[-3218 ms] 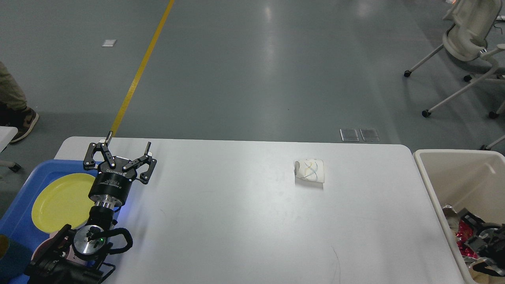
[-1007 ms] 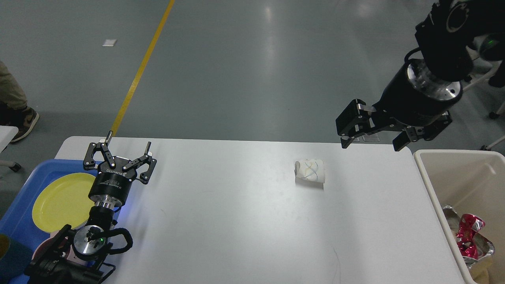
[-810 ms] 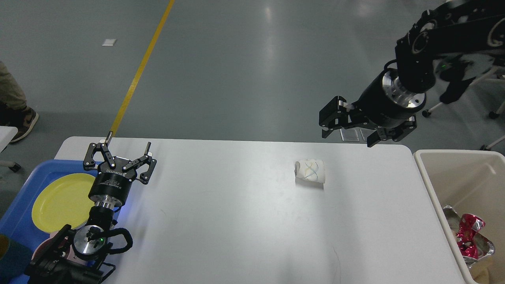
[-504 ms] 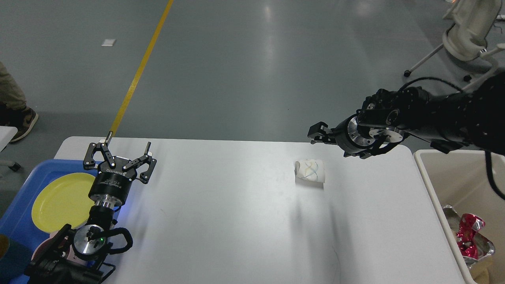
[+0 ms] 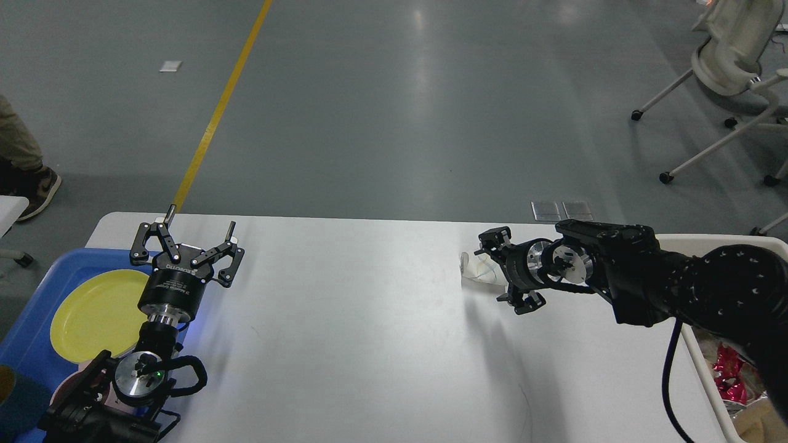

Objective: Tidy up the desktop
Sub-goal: 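Lower the right gripper onto the white tissue and grasp it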

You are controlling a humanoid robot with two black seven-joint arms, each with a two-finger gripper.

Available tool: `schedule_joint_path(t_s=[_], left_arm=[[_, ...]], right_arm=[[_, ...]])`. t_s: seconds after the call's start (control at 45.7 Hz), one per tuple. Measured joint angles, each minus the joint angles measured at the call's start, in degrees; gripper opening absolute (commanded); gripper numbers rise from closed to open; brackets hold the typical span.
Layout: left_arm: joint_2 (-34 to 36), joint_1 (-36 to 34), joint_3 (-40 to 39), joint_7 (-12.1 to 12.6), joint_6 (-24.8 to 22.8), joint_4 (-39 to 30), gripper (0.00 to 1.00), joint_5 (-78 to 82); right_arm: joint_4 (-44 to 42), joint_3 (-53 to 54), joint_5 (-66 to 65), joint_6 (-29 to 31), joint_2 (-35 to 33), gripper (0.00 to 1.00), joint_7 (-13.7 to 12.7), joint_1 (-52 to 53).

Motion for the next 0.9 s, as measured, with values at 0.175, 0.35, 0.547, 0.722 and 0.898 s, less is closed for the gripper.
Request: schedule_joint_path(t_s=[0.175,0.35,0.547,0.722,0.898], left_arm=[[0.0,0.0,0.0,0.0,0.0,0.0,0.96,0.0],[0.0,0.0,0.0,0.0,0.0,0.0,0.96,0.0],[0.0,0.0,0.0,0.0,0.0,0.0,0.96,0.0],[0.0,0.0,0.0,0.0,0.0,0.0,0.96,0.0],[0.0,0.0,0.0,0.0,0.0,0.0,0.96,0.0]], right_arm=[[-2.5,9.5,-0.5,-7.0,1.1,1.0,0.4,-5.3],[-6.7,11.4,-0.5,-12.5,3.7,1.0,0.8,-8.2],[-10.9,13.9,-0.5,-13.0,5.8,0.98,1.0,-9.6],[-11.4,15.3,-0.5,-13.1,6.0,0.97,1.2,-9.6],[-11.8,15.5,-0.5,-14.0,6.0,0.89,2.2,-9.5]])
